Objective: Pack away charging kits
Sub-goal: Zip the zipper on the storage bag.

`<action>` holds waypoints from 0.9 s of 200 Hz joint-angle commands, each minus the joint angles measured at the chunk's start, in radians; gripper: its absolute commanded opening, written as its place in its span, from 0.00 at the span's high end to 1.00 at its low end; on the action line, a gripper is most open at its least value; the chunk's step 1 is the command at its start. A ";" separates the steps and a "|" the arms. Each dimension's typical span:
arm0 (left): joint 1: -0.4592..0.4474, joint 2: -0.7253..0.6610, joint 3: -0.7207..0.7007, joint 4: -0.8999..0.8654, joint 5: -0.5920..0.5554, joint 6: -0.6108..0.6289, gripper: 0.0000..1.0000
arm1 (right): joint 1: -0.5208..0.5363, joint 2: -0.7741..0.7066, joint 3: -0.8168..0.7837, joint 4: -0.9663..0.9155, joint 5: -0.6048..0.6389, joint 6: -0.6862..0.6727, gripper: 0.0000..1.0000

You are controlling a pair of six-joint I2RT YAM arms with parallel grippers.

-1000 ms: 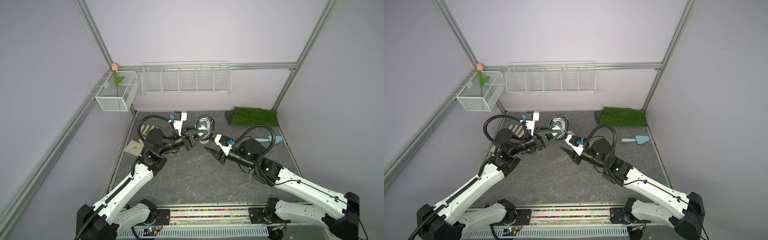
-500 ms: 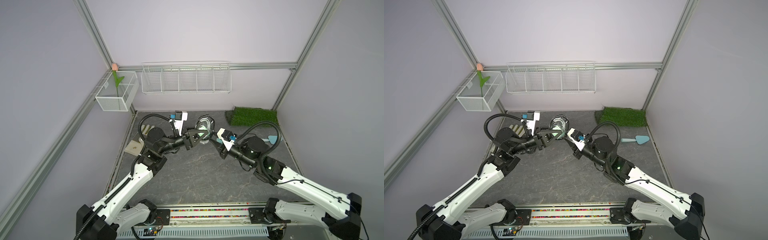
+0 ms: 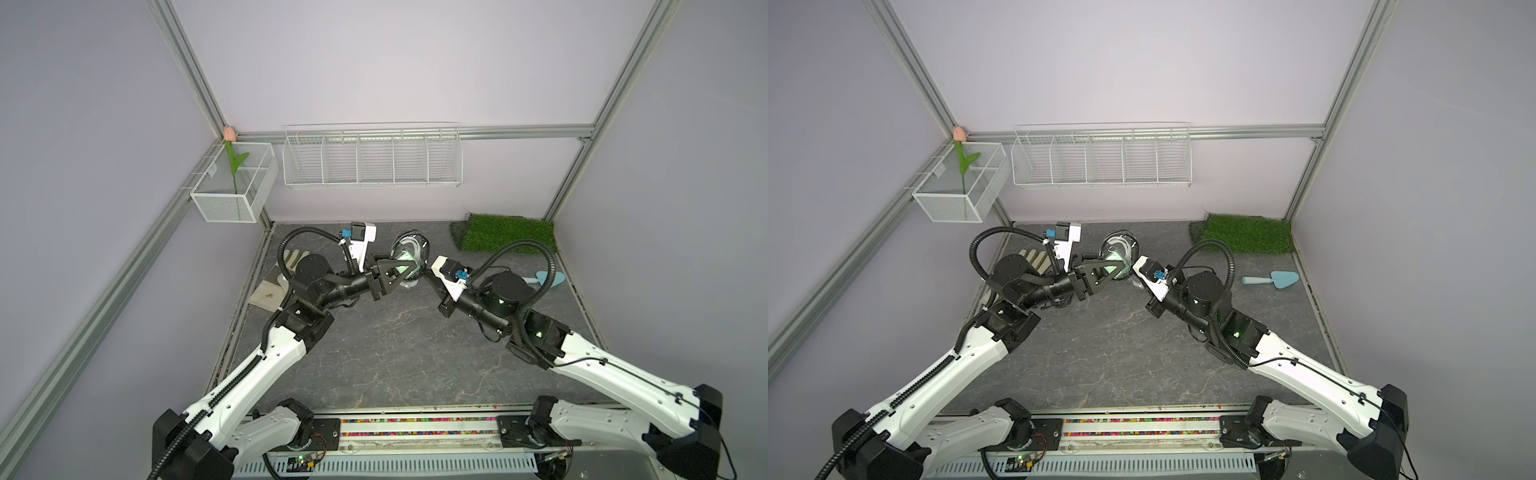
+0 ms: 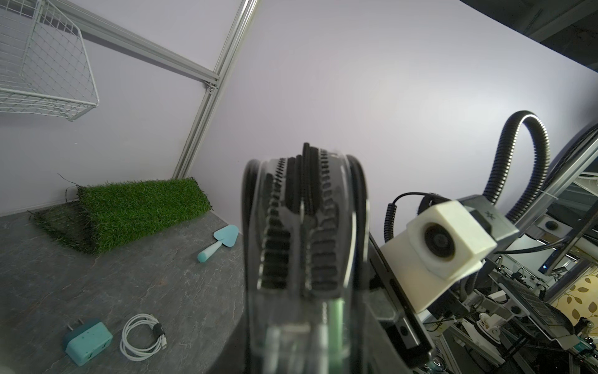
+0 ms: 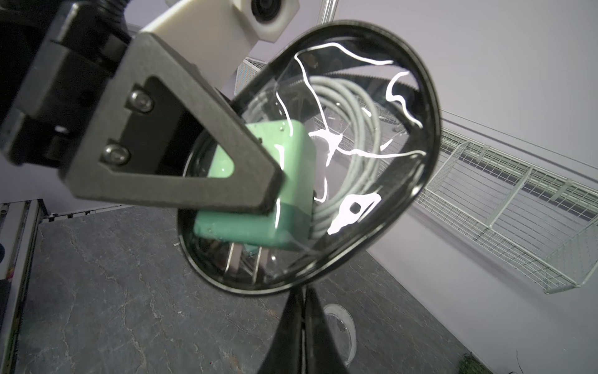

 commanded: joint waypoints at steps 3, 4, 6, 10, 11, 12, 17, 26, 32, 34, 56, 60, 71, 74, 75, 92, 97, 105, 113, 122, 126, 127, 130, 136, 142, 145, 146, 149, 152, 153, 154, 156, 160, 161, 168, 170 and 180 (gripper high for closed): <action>-0.006 -0.003 0.039 -0.038 -0.008 0.035 0.98 | 0.003 -0.007 0.030 0.004 0.029 -0.028 0.94; -0.006 -0.003 0.040 -0.040 -0.008 0.036 0.98 | 0.003 -0.007 0.030 0.003 0.029 -0.029 0.93; -0.005 -0.002 0.040 -0.041 -0.009 0.037 0.98 | 0.002 -0.009 0.030 0.002 0.031 -0.029 0.94; -0.006 -0.002 0.040 -0.046 -0.011 0.039 0.99 | 0.003 -0.010 0.030 0.000 0.033 -0.032 0.94; -0.006 -0.002 0.040 -0.047 -0.011 0.040 0.99 | 0.002 -0.010 0.030 0.000 0.035 -0.033 0.93; -0.006 -0.002 0.040 -0.048 -0.012 0.040 0.99 | 0.003 -0.011 0.030 0.000 0.035 -0.034 0.93; -0.005 -0.002 0.040 -0.051 -0.013 0.043 0.99 | 0.003 -0.013 0.029 -0.002 0.038 -0.038 0.93; -0.005 -0.002 0.041 -0.061 -0.016 0.047 0.99 | 0.003 -0.019 0.025 -0.005 0.044 -0.044 0.94; -0.005 -0.003 0.043 -0.067 -0.016 0.050 1.00 | 0.003 -0.024 0.021 -0.005 0.049 -0.049 0.93; -0.006 -0.003 0.043 -0.068 -0.016 0.052 1.00 | 0.003 -0.025 0.020 -0.005 0.051 -0.051 0.94; -0.006 -0.008 0.045 -0.105 -0.029 0.071 1.00 | 0.000 -0.045 0.012 -0.009 0.098 -0.066 0.94; -0.005 -0.008 0.047 -0.113 -0.029 0.074 1.00 | -0.001 -0.047 0.011 -0.009 0.108 -0.068 0.94; -0.005 -0.007 0.053 -0.146 -0.033 0.089 1.00 | -0.003 -0.052 0.014 -0.011 0.133 -0.074 0.94; -0.005 -0.007 0.056 -0.156 -0.032 0.093 1.00 | -0.006 -0.052 0.017 -0.012 0.138 -0.073 0.94; -0.005 -0.006 0.056 -0.159 -0.031 0.094 1.00 | -0.006 -0.051 0.017 -0.013 0.141 -0.074 0.94; -0.006 -0.004 0.059 -0.188 -0.003 0.104 1.00 | -0.020 -0.042 0.035 -0.024 0.169 -0.080 0.94; -0.007 -0.005 0.057 -0.192 0.007 0.104 1.00 | -0.025 -0.038 0.043 -0.034 0.173 -0.079 0.94; -0.007 -0.009 0.053 -0.198 0.019 0.111 1.00 | -0.032 -0.029 0.054 -0.043 0.173 -0.080 0.94; -0.009 -0.015 0.048 -0.206 0.029 0.118 1.00 | -0.040 -0.021 0.063 -0.049 0.173 -0.079 0.94; -0.012 -0.021 0.046 -0.222 0.033 0.129 1.00 | -0.049 -0.014 0.072 -0.052 0.170 -0.075 0.94; -0.014 -0.021 0.046 -0.231 0.034 0.135 1.00 | -0.055 -0.010 0.076 -0.054 0.168 -0.073 0.94; -0.014 -0.022 0.046 -0.234 0.034 0.137 1.00 | -0.056 -0.009 0.077 -0.054 0.167 -0.074 0.94; -0.015 -0.022 0.047 -0.241 0.035 0.143 1.00 | -0.058 -0.007 0.081 -0.056 0.164 -0.072 0.94; -0.017 -0.022 0.047 -0.258 0.036 0.151 1.00 | -0.067 -0.003 0.089 -0.060 0.160 -0.068 0.94; -0.019 -0.021 0.047 -0.272 0.039 0.158 1.00 | -0.075 0.002 0.099 -0.066 0.152 -0.064 0.94; -0.019 -0.021 0.047 -0.278 0.038 0.161 1.00 | -0.078 0.004 0.105 -0.067 0.149 -0.062 0.94; -0.019 -0.021 0.048 -0.280 0.037 0.162 1.00 | -0.078 0.004 0.106 -0.069 0.148 -0.062 0.94; -0.019 -0.020 0.047 -0.286 0.036 0.165 1.00 | -0.082 0.007 0.111 -0.073 0.144 -0.061 0.94; -0.021 -0.021 0.045 -0.290 0.036 0.167 1.00 | -0.087 0.009 0.116 -0.076 0.141 -0.060 0.94; -0.021 -0.021 0.045 -0.292 0.036 0.168 1.00 | -0.088 0.011 0.118 -0.078 0.140 -0.059 0.94; -0.021 -0.021 0.045 -0.292 0.036 0.168 1.00 | -0.088 0.011 0.120 -0.079 0.138 -0.059 0.94; -0.021 -0.022 0.044 -0.292 0.036 0.168 1.00 | -0.090 0.013 0.124 -0.081 0.138 -0.058 0.94; -0.021 -0.022 0.040 -0.293 0.038 0.169 1.00 | -0.095 0.017 0.131 -0.085 0.134 -0.058 0.94; -0.021 -0.022 0.039 -0.292 0.038 0.170 1.00 | -0.096 0.019 0.133 -0.085 0.132 -0.058 0.94; -0.022 -0.026 0.033 -0.292 0.039 0.172 1.00 | -0.103 0.026 0.144 -0.091 0.124 -0.057 0.94; -0.022 -0.026 0.032 -0.292 0.040 0.173 1.00 | -0.105 0.028 0.147 -0.092 0.122 -0.058 0.94; -0.024 -0.031 0.027 -0.294 0.043 0.179 1.00 | -0.113 0.039 0.160 -0.099 0.110 -0.062 0.94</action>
